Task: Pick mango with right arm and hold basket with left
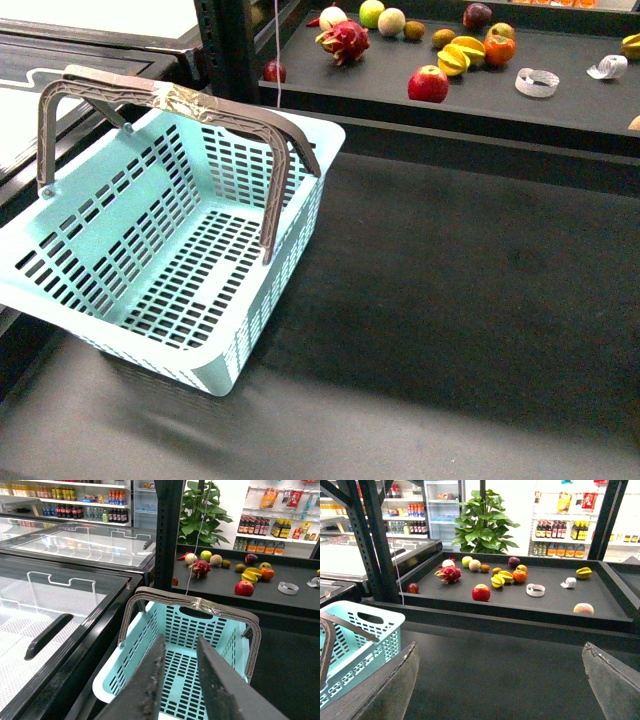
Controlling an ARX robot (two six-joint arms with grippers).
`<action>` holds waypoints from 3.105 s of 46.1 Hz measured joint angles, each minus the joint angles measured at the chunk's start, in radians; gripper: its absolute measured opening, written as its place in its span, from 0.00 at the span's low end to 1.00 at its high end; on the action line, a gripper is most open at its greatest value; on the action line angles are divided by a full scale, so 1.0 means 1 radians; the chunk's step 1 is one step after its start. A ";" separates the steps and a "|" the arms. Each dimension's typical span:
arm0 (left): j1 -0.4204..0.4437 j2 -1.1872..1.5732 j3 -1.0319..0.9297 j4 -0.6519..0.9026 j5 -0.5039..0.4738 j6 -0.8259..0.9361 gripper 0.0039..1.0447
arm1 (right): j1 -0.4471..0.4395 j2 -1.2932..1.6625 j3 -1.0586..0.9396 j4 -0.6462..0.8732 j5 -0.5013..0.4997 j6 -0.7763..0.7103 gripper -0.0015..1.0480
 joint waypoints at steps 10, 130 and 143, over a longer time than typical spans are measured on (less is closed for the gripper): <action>0.000 0.000 0.000 0.000 0.000 0.000 0.57 | 0.000 0.000 0.000 0.000 0.000 0.000 0.92; -0.111 2.222 1.074 0.867 0.021 -1.142 0.14 | 0.001 0.000 0.000 0.000 0.000 0.000 0.92; -0.151 2.095 0.930 0.898 0.099 -1.041 0.13 | 0.001 0.000 0.000 0.000 0.000 0.000 0.92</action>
